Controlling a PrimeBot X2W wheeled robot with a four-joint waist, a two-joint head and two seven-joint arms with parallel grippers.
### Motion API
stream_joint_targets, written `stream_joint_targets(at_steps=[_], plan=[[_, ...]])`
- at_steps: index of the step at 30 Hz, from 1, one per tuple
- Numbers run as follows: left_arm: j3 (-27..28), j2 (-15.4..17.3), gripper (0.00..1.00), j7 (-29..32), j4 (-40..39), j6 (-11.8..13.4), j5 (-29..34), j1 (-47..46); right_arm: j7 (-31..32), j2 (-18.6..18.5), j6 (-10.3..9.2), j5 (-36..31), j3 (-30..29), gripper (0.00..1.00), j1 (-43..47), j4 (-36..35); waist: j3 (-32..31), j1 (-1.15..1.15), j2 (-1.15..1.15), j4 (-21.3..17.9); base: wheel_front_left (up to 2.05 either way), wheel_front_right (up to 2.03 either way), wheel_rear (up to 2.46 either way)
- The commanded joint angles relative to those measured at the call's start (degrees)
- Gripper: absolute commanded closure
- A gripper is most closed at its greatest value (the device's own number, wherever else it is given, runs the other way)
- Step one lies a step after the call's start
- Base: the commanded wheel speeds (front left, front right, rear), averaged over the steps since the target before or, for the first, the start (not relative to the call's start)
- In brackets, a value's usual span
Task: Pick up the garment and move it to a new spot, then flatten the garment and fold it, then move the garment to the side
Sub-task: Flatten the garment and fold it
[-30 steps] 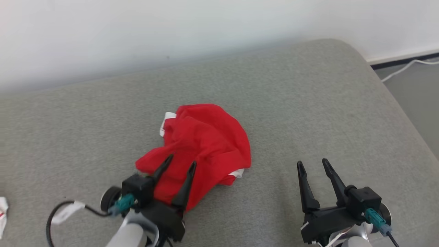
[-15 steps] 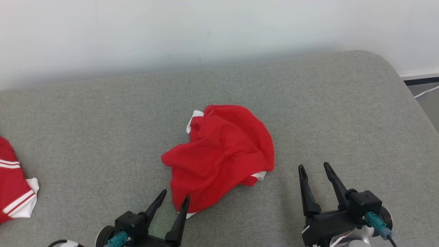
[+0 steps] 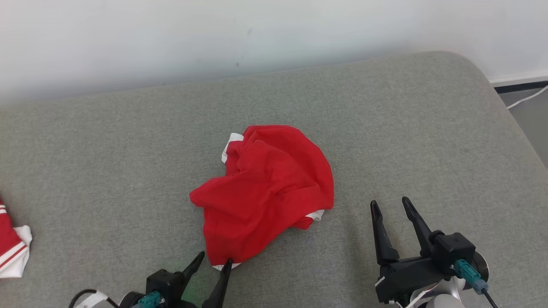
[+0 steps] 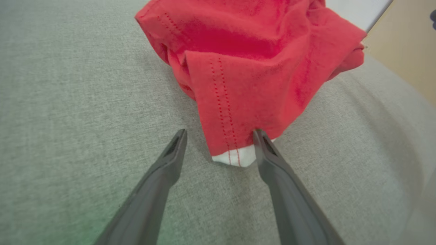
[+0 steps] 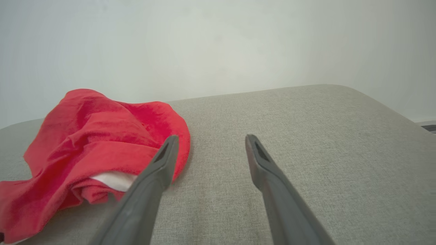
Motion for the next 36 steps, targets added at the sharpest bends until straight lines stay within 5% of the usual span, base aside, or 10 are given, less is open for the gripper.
stream_joint_targets(at_steps=[1, 3, 4, 5, 18, 36], plan=[[-0.1, 0.2, 0.0, -0.3, 0.8, -0.1, 0.5, -0.6, -0.2, 0.0, 0.0, -0.2, 0.1, 0.0, -0.2, 0.0, 0.3, -0.01, -0.01, -0.5, 0.0, 0.0, 0.0], [-0.1, -0.1, 0.0, -0.5, 1.7, -0.4, 0.6, -1.2, -0.2, 0.0, 0.0, -0.2, -0.1, 0.0, -0.1, 0.0, 0.3, -0.01, -0.01, -0.7, 0.0, 0.0, 0.0], [0.0, -0.3, 0.69, -0.5, 2.0, -0.5, 0.5, -1.4, -0.2, 0.0, 0.0, -0.3, -0.2, 0.0, -0.1, -0.1, 0.3, -0.01, -0.01, -0.8, 0.0, 0.0, 0.0], [0.1, -0.4, 1.0, -0.4, 2.3, -0.5, 0.5, -1.6, -0.2, 0.0, 0.0, -0.3, -0.2, 0.0, -0.1, -0.1, 0.3, -0.01, -0.01, -0.8, 0.0, 0.0, 0.0], [2.3, 0.3, 1.0, -0.5, -3.1, 1.0, 2.3, 0.3, -0.2, 0.0, 0.0, -0.1, -1.0, 0.0, 1.4, 0.2, -1.4, -0.01, -0.01, 3.6, 0.0, 0.0, 0.0], [3.5, 5.4, 1.0, 2.7, -9.3, 3.2, 0.4, 7.3, -0.2, 0.0, 0.0, -0.4, -0.7, 0.0, 1.1, 0.9, -1.7, -0.01, -0.01, 8.8, 0.0, 0.0, 0.0]])
